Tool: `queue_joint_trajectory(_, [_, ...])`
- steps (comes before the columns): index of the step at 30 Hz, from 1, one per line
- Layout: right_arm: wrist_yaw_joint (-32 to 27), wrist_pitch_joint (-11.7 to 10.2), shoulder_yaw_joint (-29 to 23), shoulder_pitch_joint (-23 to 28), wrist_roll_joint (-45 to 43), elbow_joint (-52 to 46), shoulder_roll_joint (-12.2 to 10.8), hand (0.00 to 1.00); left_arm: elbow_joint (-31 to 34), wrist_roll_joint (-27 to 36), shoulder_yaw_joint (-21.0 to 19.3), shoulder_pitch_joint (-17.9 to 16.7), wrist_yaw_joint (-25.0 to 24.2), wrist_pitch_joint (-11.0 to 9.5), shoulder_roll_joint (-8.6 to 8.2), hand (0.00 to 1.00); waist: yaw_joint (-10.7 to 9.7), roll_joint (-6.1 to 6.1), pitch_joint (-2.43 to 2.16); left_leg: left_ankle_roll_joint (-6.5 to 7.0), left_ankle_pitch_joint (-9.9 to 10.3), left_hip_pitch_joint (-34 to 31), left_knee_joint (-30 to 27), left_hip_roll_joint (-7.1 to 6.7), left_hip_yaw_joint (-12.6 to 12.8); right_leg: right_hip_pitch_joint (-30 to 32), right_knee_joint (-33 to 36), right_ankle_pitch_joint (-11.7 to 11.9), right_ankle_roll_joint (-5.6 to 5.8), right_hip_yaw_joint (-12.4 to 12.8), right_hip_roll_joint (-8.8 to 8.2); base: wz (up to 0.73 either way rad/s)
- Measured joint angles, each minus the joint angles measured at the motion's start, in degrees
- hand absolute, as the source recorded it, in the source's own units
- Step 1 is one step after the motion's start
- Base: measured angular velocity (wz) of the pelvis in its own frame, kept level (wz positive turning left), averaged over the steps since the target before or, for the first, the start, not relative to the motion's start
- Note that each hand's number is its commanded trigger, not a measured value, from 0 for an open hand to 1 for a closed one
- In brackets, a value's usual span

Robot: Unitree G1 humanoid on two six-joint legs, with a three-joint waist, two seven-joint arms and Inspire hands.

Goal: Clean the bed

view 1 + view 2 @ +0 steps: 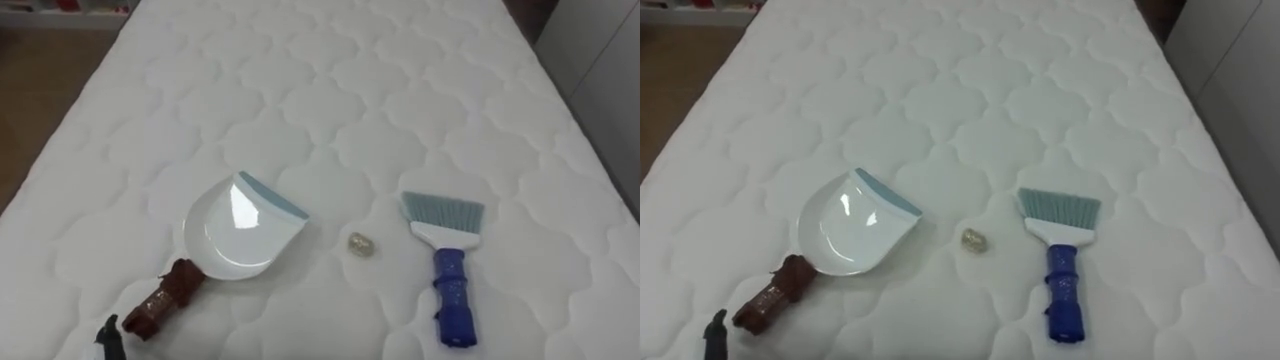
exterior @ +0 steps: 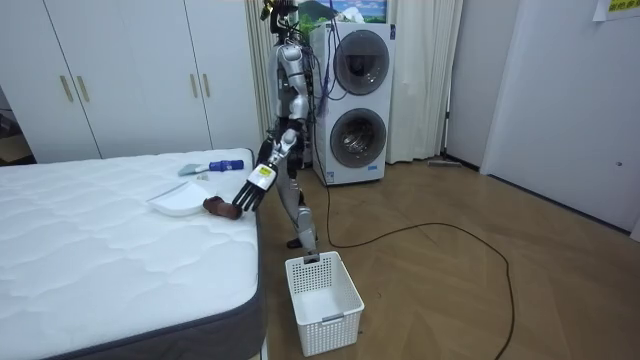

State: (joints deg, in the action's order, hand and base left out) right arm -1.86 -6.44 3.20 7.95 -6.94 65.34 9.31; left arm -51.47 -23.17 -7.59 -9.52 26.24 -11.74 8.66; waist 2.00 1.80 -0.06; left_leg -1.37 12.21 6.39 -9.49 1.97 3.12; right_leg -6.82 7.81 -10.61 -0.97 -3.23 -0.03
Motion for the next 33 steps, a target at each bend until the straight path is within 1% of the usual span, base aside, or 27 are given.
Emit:
queue_joint_trajectory(5, [0.1, -0.08, 0.02, 0.11, 1.47, 0.0, 0.0, 0.0, 3.2, 1.09, 0.04, -0.02, 2.56, -1.78, 0.02, 0.0, -0.03, 0.12, -0.08, 0.0, 0.0, 0.2, 0.0, -0.01, -0.06, -0.19, 0.02, 0.0, 0.0, 0.0, 0.0, 0.0])
queue_joint_trajectory(7, [0.08, -0.1, 0.02, 0.13, 1.7, 0.0, 0.01, 0.0, 4.18, 1.11, 0.19, -0.02, 4.52, -2.8, 0.17, 0.0, -0.12, 0.12, -0.08, 0.0, 0.0, 0.36, 0.0, -0.01, -0.09, -0.42, 0.02, 0.0, 0.0, 0.0, 0.0, 0.0])
queue_joint_trajectory(12, [-0.07, -0.26, 0.0, 0.15, 1.67, 0.01, 0.01, 0.0, 6.98, 1.11, 1.4, -0.03, 6.04, -3.07, 0.47, 0.0, -0.2, -0.18, 0.09, 0.0, 0.0, 0.24, -0.03, -0.01, -0.16, -0.34, 0.01, 0.0, 0.0, 0.01, 0.01, 0.0])
queue_joint_trajectory(13, [-0.09, -0.4, 0.0, 0.15, 1.68, 0.0, 0.01, 0.0, 7.38, 1.11, 1.42, 0.01, 6.69, -3.61, 0.59, 0.0, -0.27, -0.2, 0.07, 0.0, 0.0, 0.23, -0.03, -0.01, -0.16, -0.31, 0.01, 0.0, 0.0, 0.01, 0.02, 0.0])
queue_joint_trajectory(17, [-0.05, -0.6, -0.02, 0.13, 1.67, -0.02, 0.01, 0.0, 10.34, 1.09, 1.57, 0.08, 7.52, -3.76, 1.19, 0.0, -0.45, -0.22, 0.07, 0.0, 0.0, 0.03, -0.04, -0.01, -0.15, -0.08, 0.02, 0.0, 0.0, -0.01, 0.01, 0.0])
queue_joint_trajectory(20, [0.32, -0.79, -0.17, 0.15, 1.65, -0.1, 0.07, 0.0, 11.57, 1.02, 1.78, 0.37, 8.11, -4.4, 1.52, 0.0, -0.64, -0.26, 0.08, 0.0, 0.0, -0.11, -0.05, -0.02, -0.15, 0.03, -0.03, 0.0, 0.0, -0.03, 0.0, 0.0])
queue_joint_trajectory(22, [1.43, -1.06, -0.45, 0.16, 1.56, -0.63, 0.38, 0.0, 12.02, 1.01, 2.23, 0.41, 8.09, -4.54, 1.53, 0.0, -0.93, -0.41, -0.04, 0.0, 0.0, -1.11, -0.21, -0.02, -0.19, 0.98, 0.18, 0.02, -0.01, -0.11, -0.01, 0.0])
queue_joint_trajectory(26, [2.04, -1.79, -1.19, -0.01, -0.31, -1.28, 0.63, 0.0, 12.02, 0.99, 2.31, 0.49, 8.08, -4.59, 1.88, 0.0, -1.71, -0.72, -0.1, 0.0, 0.0, -2.84, -0.85, 0.0, -0.22, 2.8, 0.88, 0.02, -0.02, -0.12, -0.06, 0.0])
queue_joint_trajectory(28, [1.95, -2.23, -0.55, -0.05, 0.3, -1.48, 1.16, 0.0, 10.34, 1.2, 4.03, 1.89, 8.14, -4.66, 2.66, 0.0, -1.81, -1.13, 0.25, 0.0, 0.0, -3.05, -0.89, -0.03, -0.22, 3.02, 0.91, 0.03, -0.01, -0.12, -0.12, 0.0])
queue_joint_trajectory(30, [1.96, -2.26, 0.16, -0.08, 0.45, -1.46, 1.7, 0.0, 8.32, 1.2, 5.66, 3.26, 8.16, -4.74, 3.11, 0.0, -1.81, -1.43, 0.3, 0.0, 0.0, -3.29, -0.99, -0.06, -0.22, 3.19, 0.93, 0.03, -0.01, -0.14, -0.14, 0.0])
queue_joint_trajectory(31, [1.84, -2.26, 0.4, -0.34, 0.43, -1.54, 1.84, 0.0, 6.79, 1.23, 6.51, 4.46, 8.15, -4.77, 3.25, 0.0, -1.73, -1.68, 0.22, 0.0, 0.0, -4.2, -1.33, -0.02, -0.24, 3.98, 1.1, 0.07, -0.04, -0.2, -0.13, 0.0])
queue_joint_trajectory(32, [1.71, -2.26, 0.61, -0.55, 0.41, -1.53, 1.88, 0.0, 5.89, 1.24, 6.86, 5.23, 8.11, -4.76, 3.26, 0.0, -1.88, -1.76, 0.28, 0.01, -0.01, -4.64, -1.47, 0.0, -0.3, 4.2, 1.13, 0.16, -0.06, -0.36, -0.13, 0.05])
queue_joint_trajectory(33, [1.58, -2.35, 0.65, -0.98, 0.41, -1.41, 1.85, 0.0, 4.14, 1.32, 7.43, 6.7, 8.08, -4.77, 3.26, 0.0, -1.99, -1.94, 0.36, 0.02, -0.02, -5.58, -1.86, 0.02, -0.52, 4.9, 1.38, 0.23, -0.09, -0.78, -0.18, 0.08])
